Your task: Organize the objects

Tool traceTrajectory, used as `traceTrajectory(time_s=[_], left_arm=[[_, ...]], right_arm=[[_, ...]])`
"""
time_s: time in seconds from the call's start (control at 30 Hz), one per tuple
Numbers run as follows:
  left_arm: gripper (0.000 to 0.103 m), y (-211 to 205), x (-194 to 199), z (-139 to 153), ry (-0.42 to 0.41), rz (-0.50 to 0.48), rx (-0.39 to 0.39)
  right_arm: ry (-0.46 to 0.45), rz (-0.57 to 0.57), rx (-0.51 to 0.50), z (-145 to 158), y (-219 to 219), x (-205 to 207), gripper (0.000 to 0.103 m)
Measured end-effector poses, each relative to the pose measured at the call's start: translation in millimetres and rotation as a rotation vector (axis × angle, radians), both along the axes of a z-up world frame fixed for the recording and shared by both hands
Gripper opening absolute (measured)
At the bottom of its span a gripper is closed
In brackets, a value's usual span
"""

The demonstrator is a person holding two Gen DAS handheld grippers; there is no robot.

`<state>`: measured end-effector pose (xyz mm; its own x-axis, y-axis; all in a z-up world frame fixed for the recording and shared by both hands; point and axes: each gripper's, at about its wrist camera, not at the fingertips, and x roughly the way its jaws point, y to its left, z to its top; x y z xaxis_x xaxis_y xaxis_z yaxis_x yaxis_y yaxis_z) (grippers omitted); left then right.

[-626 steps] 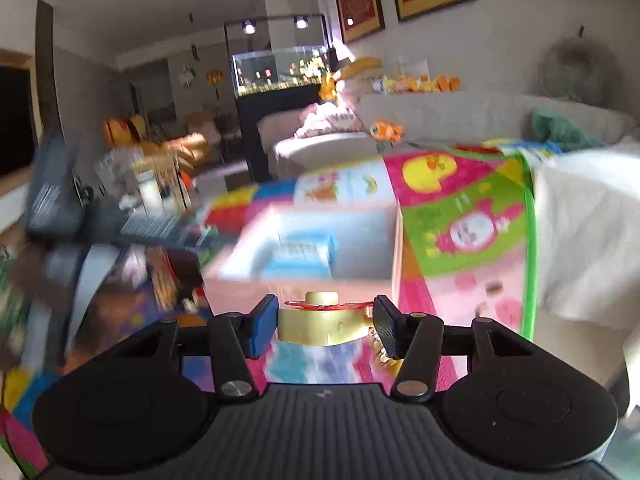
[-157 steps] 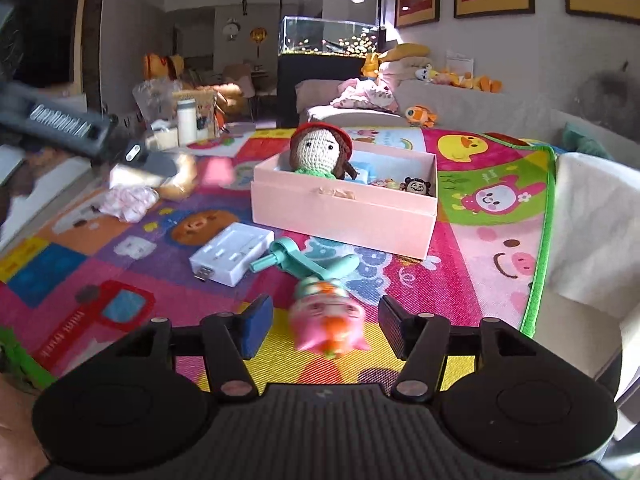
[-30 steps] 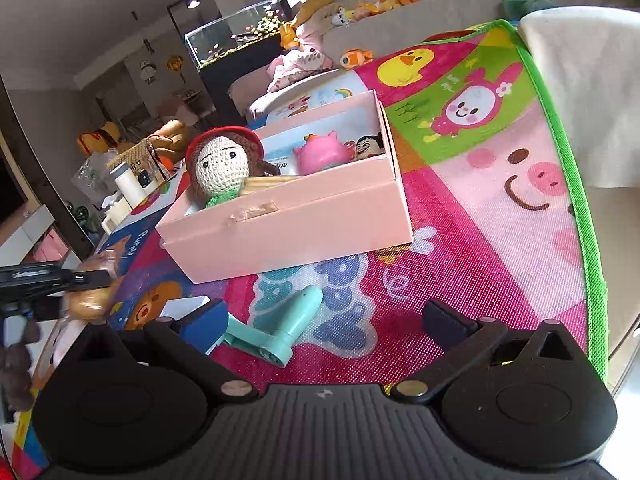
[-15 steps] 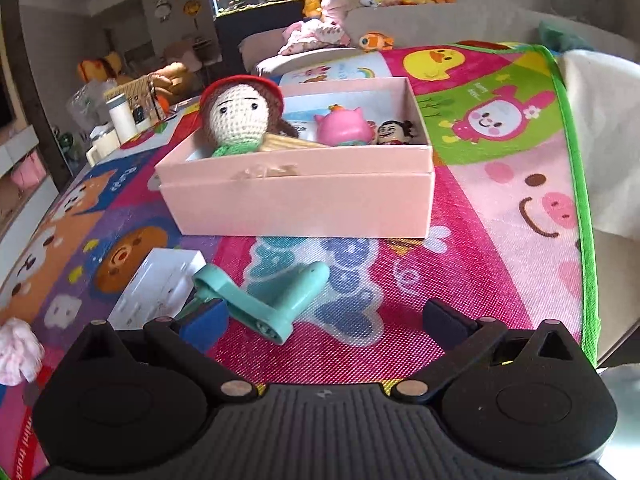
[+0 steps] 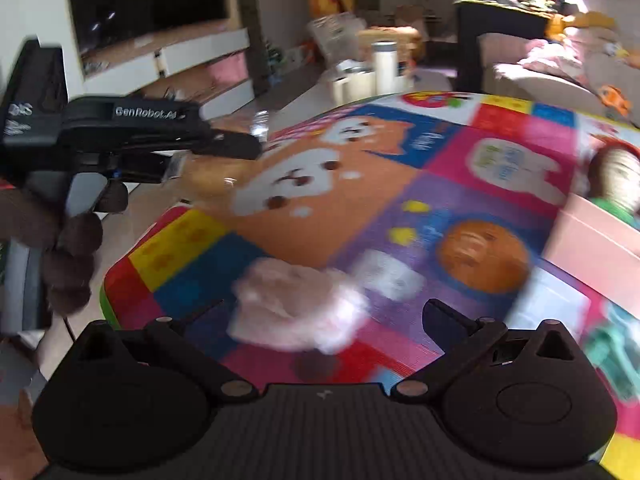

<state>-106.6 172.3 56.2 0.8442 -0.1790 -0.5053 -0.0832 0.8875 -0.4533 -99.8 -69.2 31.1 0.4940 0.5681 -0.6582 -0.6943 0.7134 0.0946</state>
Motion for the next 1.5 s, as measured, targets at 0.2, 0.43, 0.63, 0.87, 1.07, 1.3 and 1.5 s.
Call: traceTrajectory(time_s=[0.2,0.43,0.63,0.87,1.07,1.3,1.5], left_arm=[[0.056,-11.4,-0.5,-6.8,0.002,-0.086,0.001],[0.056,-65.7,29.1,-26.9,0.041,-0.267,-0.008],[0.056,-114.2,54.1,-45.5,0.033,-0.341,0.032],[0.056,-130.0,52.2,-53.6,0.021,-0.360,0.131],[0.057,-129.7,52.2,-54.4,0.013,-0.358,0.140],[0.057,-125.7,52.8,-56.0,0.007,-0.357,0.113],[0.057,-125.3,52.6,-56.1,0.006,-0.357,0.108]], right_arm=[[-0.041,-0.079,-0.126,-10.9,9.9,2.2,0.043],[-0.070,-0.245,-0.197,-7.9,-69.7,-8.9,0.043],[-0.124,-0.435,-0.230,-13.2,-119.6,-0.3,0.053],[-0.185,-0.553,-0.175,-1.3,-155.4,-4.7,0.087],[-0.160,-0.527,-0.077,15.3,-152.1,-9.7,0.087],[-0.073,-0.418,-0.078,-5.8,-114.9,-13.1,0.063],[-0.113,-0.316,-0.037,11.9,-102.7,-29.8,0.063]])
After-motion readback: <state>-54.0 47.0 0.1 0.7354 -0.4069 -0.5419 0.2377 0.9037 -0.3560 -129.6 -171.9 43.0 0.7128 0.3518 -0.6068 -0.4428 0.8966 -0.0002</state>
